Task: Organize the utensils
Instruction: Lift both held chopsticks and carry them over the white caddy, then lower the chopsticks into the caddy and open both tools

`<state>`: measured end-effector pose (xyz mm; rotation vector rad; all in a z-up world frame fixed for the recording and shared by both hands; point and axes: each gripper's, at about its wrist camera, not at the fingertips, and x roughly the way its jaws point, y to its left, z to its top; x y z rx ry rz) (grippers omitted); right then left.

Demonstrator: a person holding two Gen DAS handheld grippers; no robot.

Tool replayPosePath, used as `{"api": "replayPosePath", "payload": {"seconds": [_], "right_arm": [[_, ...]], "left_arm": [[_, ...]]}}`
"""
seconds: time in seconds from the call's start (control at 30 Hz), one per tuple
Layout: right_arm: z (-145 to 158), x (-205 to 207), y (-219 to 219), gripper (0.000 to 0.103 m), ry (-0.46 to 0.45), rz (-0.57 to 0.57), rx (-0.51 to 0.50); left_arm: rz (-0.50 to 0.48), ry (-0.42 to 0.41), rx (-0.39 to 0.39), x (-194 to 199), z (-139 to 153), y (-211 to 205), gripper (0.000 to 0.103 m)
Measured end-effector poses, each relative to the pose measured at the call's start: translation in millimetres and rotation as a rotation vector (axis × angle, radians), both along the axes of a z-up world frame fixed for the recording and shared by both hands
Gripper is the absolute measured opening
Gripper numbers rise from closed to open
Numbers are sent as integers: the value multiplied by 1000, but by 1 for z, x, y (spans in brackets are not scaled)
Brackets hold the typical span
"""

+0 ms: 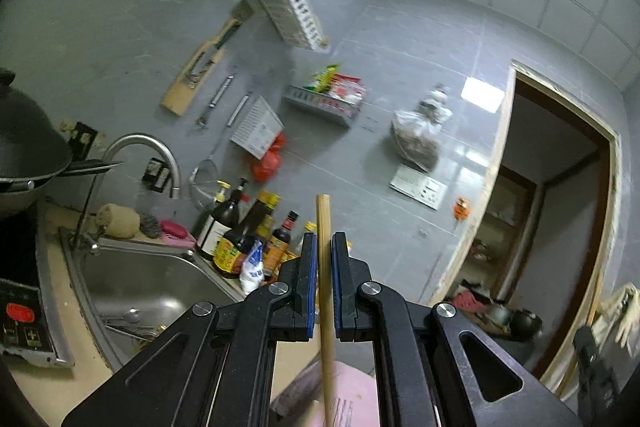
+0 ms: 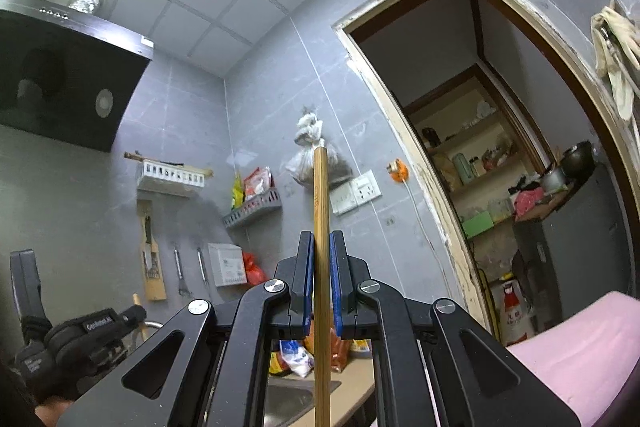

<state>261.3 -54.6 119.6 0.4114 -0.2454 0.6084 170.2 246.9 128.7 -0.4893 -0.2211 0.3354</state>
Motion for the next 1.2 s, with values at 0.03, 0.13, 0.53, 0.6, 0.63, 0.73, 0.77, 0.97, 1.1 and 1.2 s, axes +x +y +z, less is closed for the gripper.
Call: {"api": "replayPosePath", "payload": {"seconds": [0.03, 0.13, 0.53, 0.6, 0.63, 0.73, 0.77, 0.97, 1.1, 1.2], "right_arm": [[-2, 2, 2, 6, 6, 4, -3], [-5, 5, 4, 6, 22, 17, -12], [-17, 7, 14, 6, 50, 29, -76], [-19, 7, 14, 6, 50, 28, -81], [-19, 8, 13, 6, 53, 28, -80], [-22, 8, 12, 6, 67, 31, -82], [-23, 8, 12, 6, 70, 34, -87], [-33, 5, 16, 6, 110, 49, -134], [-39, 0, 16, 6, 129, 56, -180], [-44, -4, 15, 6, 154, 68, -209]], "left_arm": [[0, -8, -8, -2, 0, 2, 4], [-1, -25, -20, -4, 4, 8, 4], [-23, 46, 4, 7, -16, -8, 4], [-23, 61, 25, 6, -19, -14, 4], [-26, 75, 38, 7, -21, -17, 4], [-36, 119, 69, 10, -27, -28, 5], [-46, 135, 80, 12, -30, -31, 5], [-127, 212, 123, 19, -46, -47, 5], [-214, 246, 125, 19, -54, -54, 5], [-285, 281, 117, 20, -60, -58, 5]]}}
